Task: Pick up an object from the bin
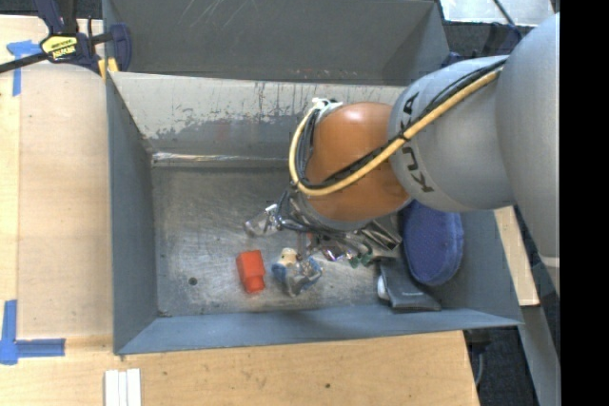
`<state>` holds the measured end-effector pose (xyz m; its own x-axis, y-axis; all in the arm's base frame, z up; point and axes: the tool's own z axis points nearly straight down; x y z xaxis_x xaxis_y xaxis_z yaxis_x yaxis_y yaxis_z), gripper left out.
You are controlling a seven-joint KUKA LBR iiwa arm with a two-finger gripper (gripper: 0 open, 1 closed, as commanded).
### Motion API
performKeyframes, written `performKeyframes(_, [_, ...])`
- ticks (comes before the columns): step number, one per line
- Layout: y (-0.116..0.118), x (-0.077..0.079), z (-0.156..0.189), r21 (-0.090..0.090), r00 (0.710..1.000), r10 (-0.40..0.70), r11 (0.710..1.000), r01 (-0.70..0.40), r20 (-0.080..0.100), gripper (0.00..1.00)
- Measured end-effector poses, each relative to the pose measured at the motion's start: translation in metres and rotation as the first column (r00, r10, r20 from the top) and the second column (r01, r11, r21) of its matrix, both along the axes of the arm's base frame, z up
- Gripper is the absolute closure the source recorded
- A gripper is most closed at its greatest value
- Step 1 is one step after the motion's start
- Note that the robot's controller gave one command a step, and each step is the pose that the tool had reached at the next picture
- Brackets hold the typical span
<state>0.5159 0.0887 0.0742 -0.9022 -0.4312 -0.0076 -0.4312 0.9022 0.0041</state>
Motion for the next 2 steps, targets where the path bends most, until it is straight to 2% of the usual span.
performKeyframes(1, [-0.010, -0.015, 0.001, -0.003, 0.994, 0.106, 0.994, -0.106, 0.015, 0.00])
performKeyframes(2, [-0.022, -0.005, 0.000, -0.003, 0.955, 0.296, 0.955, -0.296, 0.012, 0.00])
